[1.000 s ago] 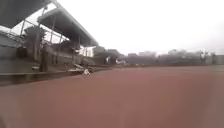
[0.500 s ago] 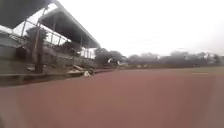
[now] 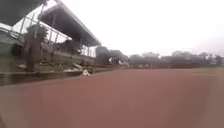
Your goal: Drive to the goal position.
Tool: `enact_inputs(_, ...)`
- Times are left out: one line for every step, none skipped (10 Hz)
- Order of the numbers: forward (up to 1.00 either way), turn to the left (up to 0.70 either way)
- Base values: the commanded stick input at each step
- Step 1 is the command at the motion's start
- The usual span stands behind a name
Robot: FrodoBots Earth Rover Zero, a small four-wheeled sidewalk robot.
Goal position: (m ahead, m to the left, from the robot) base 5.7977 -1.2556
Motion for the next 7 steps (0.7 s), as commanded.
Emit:
enact_inputs(1.00,-0.33)
enact_inputs(1.00,-0.19)
enact_inputs(1.00,-0.04)
enact_inputs(1.00,0.00)
enact_inputs(1.00,0.00)
enact_inputs(1.00,0.00)
enact_inputs(1.00,0.00)
